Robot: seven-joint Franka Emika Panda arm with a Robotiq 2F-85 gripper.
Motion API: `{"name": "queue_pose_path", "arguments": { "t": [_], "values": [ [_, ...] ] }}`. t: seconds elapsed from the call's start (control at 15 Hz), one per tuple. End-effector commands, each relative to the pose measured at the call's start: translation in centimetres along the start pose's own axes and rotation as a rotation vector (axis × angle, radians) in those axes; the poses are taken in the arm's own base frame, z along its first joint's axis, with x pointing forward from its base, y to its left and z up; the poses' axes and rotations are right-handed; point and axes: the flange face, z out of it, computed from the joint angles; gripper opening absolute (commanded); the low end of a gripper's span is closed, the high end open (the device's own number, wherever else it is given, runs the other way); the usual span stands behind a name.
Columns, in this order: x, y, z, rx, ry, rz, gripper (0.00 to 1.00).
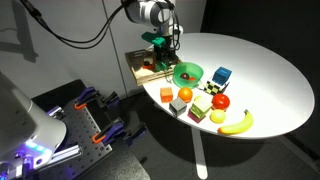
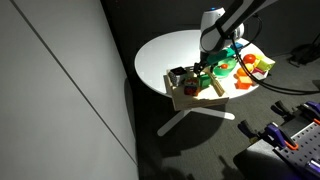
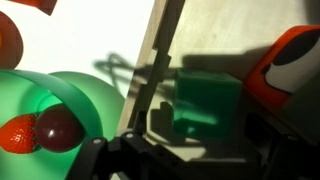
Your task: Pick up the green block and put it in the green bowl
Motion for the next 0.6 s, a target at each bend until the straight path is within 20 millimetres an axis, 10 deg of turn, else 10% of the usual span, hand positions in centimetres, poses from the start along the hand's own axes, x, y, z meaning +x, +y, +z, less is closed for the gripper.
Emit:
{"name": "queue_pose_path", "arguments": {
  "t": [0.0,0.33,0.53],
  "values": [
    [0.49,-0.78,0.14,-0.011,0.010,-0.002,1.00],
    [0.21,-1.25,0.72,-0.017,0.000,-0.013,1.00],
    [0.13,-1.17,1.03,-0.018,-0.008,-0.014,0.71]
  ]
}}
